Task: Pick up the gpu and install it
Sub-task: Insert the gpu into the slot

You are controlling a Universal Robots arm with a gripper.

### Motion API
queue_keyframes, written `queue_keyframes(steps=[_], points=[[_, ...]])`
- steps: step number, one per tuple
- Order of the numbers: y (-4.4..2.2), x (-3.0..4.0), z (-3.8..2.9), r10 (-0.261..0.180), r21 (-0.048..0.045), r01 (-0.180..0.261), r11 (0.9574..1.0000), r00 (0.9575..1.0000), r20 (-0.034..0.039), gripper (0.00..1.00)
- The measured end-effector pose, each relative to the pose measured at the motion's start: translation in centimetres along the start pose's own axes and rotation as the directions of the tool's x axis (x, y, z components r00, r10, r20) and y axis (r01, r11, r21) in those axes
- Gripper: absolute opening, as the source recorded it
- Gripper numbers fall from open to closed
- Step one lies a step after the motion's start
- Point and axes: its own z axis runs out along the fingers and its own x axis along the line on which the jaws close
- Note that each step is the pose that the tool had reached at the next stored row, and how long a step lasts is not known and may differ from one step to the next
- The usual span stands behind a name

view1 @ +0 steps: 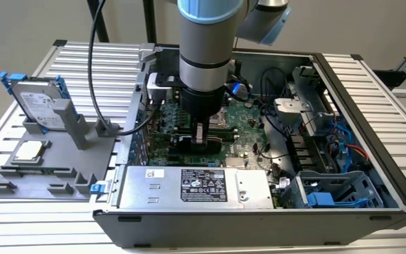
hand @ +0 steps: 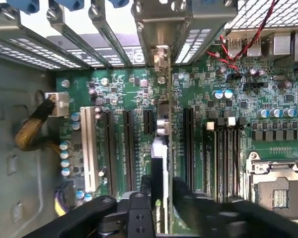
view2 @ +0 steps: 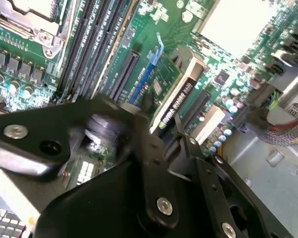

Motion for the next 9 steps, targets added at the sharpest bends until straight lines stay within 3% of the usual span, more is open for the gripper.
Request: queue_keyframes(steps=[4,9], points=[[-0.05,0.02,-0.16,0.0,-0.0013,0.0,1.0,1.0,-0.0023,1.0],[-0.08,0.06,-2.36,0.0,-0.0015,0.0,1.0,1.0,-0.0024,1.0]])
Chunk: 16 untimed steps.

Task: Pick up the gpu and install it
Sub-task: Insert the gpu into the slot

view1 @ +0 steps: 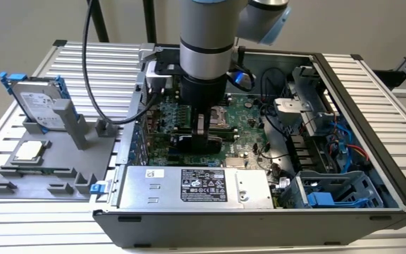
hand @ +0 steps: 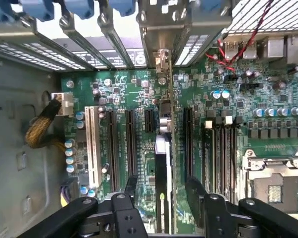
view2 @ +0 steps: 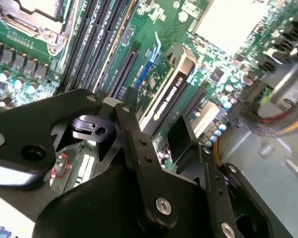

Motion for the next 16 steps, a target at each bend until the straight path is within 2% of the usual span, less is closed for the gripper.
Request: queue_keyframes(steps=[6,8,9,16], points=[[-0.04,0.06,-2.73,0.0,0.0001,0.0,1.0,1.0,0.0002,1.0],[-0.05,0.07,-2.96,0.0,0.0002,0.0,1.0,1.0,-0.0001,1.0],[-0.04,0.07,-3.0,0.0,0.0002,0.0,1.0,1.0,-0.0003,0.0],[-0.05,0.07,-3.3,0.0,0.0003,0.0,1.0,1.0,-0.0024,0.0]])
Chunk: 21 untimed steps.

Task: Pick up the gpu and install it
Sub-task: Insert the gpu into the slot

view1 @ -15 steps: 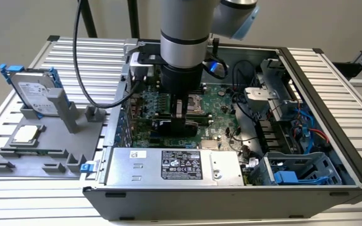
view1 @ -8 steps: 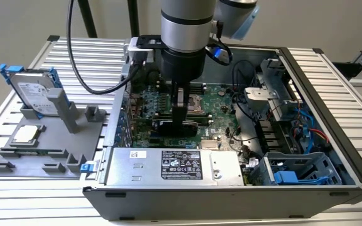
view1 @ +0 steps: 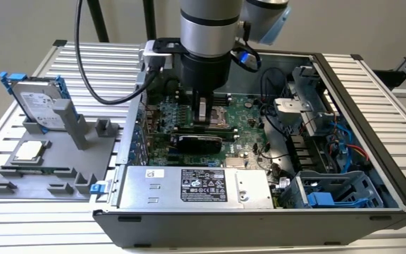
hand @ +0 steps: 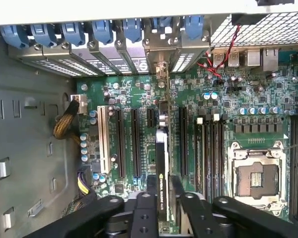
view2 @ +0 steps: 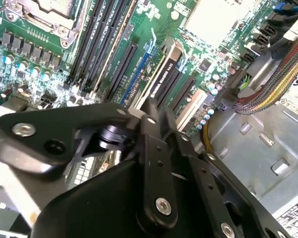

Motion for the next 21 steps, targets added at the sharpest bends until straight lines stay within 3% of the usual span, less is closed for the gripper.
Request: queue_keyframes(steps=[21], points=[[-0.01,0.02,-0.87,0.0,0.0004,0.0,1.0,1.0,-0.006,0.0]])
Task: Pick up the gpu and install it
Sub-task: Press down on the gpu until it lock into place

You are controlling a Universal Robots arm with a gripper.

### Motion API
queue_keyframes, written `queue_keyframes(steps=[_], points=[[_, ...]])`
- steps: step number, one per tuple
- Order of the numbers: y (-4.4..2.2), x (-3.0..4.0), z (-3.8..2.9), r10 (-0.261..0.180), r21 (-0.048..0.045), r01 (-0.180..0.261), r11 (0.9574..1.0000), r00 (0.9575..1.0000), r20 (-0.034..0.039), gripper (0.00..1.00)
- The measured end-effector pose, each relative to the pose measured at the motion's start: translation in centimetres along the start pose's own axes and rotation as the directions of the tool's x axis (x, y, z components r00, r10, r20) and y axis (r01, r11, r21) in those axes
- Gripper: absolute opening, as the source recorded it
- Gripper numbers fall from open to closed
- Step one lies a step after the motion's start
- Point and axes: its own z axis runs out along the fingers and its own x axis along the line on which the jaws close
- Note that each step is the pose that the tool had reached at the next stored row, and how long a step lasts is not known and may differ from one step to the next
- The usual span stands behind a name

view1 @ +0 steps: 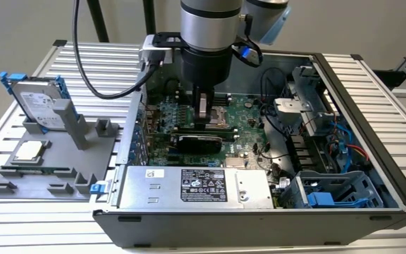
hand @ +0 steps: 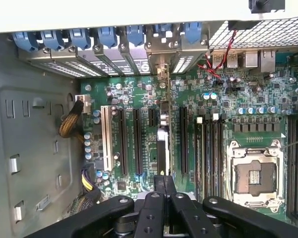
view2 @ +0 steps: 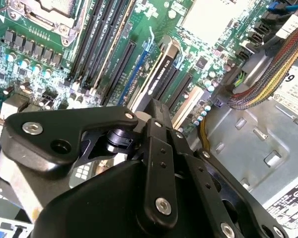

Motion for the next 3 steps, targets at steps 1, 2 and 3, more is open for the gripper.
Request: queue_keyframes(steps=[1,2,3], points=[[0.0,0.0,-0.05,0.0,0.0,0.0,1.0,1.0,-0.0004,0.0],[0.0,0.0,-0.09,0.0,0.0,0.0,1.0,1.0,-0.0006,0.0],[0.0,0.0,-0.13,0.0,0.0,0.0,1.0,1.0,-0.0009,0.0]])
